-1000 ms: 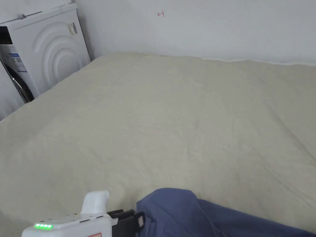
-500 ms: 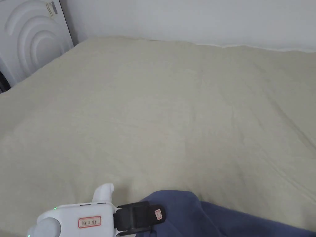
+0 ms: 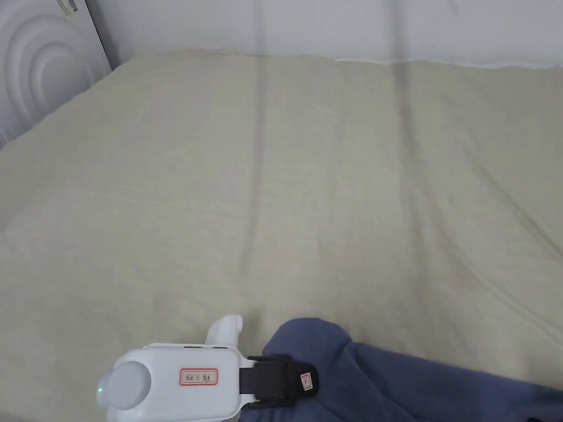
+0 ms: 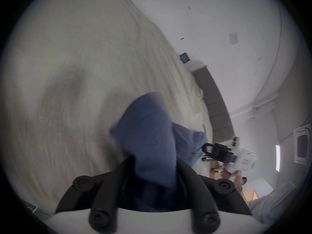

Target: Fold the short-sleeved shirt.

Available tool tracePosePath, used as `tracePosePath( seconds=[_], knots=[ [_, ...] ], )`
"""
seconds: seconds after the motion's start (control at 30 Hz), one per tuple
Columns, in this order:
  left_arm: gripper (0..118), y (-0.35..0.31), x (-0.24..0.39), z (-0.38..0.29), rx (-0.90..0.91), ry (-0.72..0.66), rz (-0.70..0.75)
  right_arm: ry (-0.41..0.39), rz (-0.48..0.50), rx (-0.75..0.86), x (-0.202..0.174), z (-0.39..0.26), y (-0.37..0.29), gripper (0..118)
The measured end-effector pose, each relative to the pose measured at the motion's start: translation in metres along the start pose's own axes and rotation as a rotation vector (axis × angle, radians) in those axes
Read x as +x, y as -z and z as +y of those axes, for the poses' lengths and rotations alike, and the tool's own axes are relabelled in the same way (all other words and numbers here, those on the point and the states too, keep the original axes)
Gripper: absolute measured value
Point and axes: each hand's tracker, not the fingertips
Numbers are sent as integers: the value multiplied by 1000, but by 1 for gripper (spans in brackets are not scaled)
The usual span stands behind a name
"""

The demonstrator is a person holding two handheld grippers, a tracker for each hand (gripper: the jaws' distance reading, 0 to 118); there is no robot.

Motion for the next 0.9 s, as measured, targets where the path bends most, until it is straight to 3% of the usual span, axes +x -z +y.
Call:
tracePosePath(
  seconds=[0.03, 0.37, 0.63, 0.77, 0.9],
  knots=[
    [15, 0, -2, 1, -29, -18, -9, 1, -2, 1, 52, -17, 19, 0],
    [15, -18, 32, -4, 29, 22, 45, 57, -6, 43, 70, -22, -1, 0],
    [15, -17, 106, -8, 54, 69, 44, 97, -8, 110, 98, -25, -31, 0],
    [15, 18, 166, -16, 10, 144, 48, 177, 30, 164, 120, -27, -51, 0],
    [15, 76, 200, -24, -90, 168, 24, 180, 13, 191, 139, -30, -70, 0]
  ],
)
